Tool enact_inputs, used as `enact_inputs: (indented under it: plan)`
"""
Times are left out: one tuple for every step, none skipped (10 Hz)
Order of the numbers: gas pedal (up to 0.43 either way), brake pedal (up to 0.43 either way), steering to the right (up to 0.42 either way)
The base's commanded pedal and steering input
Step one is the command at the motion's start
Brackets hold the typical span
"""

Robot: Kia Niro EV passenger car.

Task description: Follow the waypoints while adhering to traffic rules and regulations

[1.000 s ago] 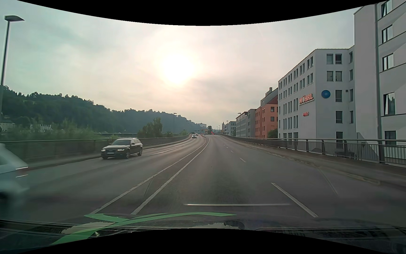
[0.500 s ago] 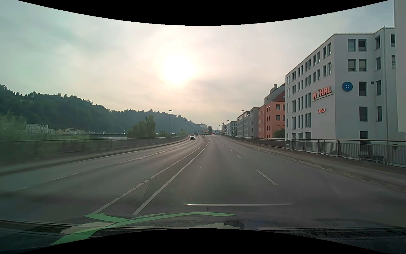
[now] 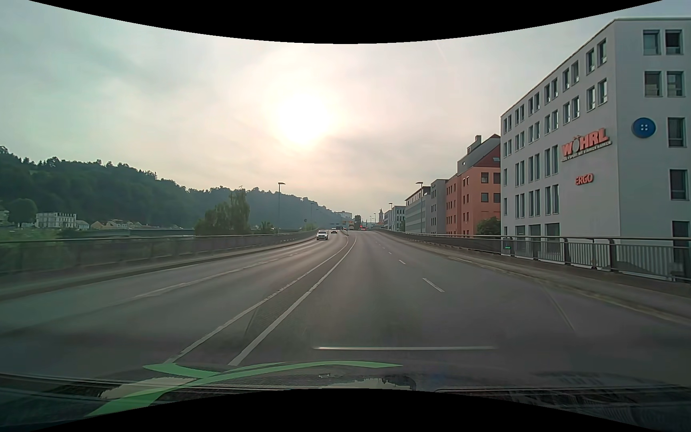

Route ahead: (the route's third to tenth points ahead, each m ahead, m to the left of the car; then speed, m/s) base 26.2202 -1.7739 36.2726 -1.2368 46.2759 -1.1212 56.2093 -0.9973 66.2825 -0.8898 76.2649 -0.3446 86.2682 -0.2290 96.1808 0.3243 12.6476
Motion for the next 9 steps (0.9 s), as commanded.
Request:
enact_inputs:
  plan:
    - [0.130, 0.000, 0.000]
    - [0.130, 0.000, 0.000]
    - [0.130, 0.000, 0.000]
    - [0.130, 0.000, 0.000]
    - [0.130, 0.000, 0.000]
    - [0.130, 0.000, 0.000]
    - [0.130, 0.000, 0.000]
    - [0.138, 0.000, 0.000]
    - [0.150, 0.000, 0.000]
